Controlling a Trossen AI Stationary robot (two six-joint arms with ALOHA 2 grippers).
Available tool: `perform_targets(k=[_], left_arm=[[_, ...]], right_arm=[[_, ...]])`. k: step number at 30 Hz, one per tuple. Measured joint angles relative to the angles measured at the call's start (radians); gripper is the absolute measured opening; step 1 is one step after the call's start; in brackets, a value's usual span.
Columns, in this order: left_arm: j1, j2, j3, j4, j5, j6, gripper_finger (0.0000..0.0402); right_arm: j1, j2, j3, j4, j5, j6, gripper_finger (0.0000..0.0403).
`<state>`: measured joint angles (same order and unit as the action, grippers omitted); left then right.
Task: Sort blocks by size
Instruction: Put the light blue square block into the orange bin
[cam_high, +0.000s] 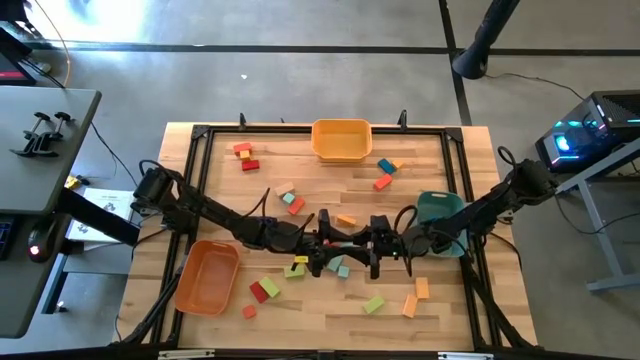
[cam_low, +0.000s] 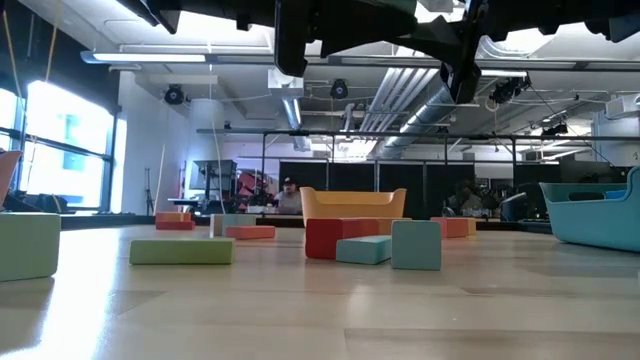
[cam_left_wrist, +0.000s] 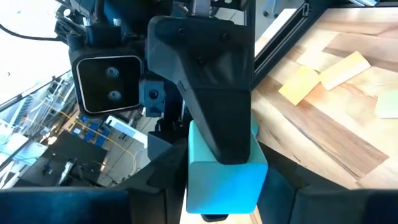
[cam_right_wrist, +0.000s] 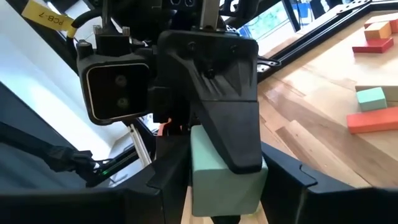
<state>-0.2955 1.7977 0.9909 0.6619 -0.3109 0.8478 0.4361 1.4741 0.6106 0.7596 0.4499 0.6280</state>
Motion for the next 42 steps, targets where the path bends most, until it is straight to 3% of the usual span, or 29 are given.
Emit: perform_targets(k=[6,14,19,23,27,30,33,38,42], left_arm=[[-0.003,0.000,0.000,-0.011,0.035,0.002,0.0108],[-0.012,0.000,0.000,-0.022,0.043,0.008,0.0108],[-0.022,0.000,0.000,-0.034,0.025,0.010,0.0108],[-0.042,-0.021,0.000,-0.113,-0.103,-0.007,0.0108],[-0.080,-0.109,0.000,-0.326,-0.364,-0.105,0.0108],[-0.108,-0.220,0.000,-0.598,-0.534,-0.316,0.0108],[-0.138,-0.356,0.000,-0.953,-0.557,-0.684,0.0108],[-0.199,-0.535,0.000,-1.507,-0.335,-1.441,0.0108],[-0.305,-0.552,0.000,-1.751,-0.044,-1.865,0.0108]], right_arm=[[0.001,0.000,0.001,-0.016,0.028,0.000,0.0172],[0.000,-0.004,0.002,0.101,0.074,-0.161,0.0256],[0.003,-0.031,0.002,0.086,0.109,-0.201,0.0272],[0.037,-0.096,0.002,0.012,0.179,-0.221,0.0272],[0.095,-0.149,0.002,-0.093,0.329,-0.245,0.0272],[0.121,-0.154,0.002,-0.139,0.405,-0.245,0.0272],[0.126,-0.133,0.002,-0.150,0.422,-0.236,0.0272],[0.089,-0.074,0.002,-0.150,0.410,-0.211,0.0272],[0.039,-0.041,0.002,-0.142,0.350,-0.207,0.0272]])
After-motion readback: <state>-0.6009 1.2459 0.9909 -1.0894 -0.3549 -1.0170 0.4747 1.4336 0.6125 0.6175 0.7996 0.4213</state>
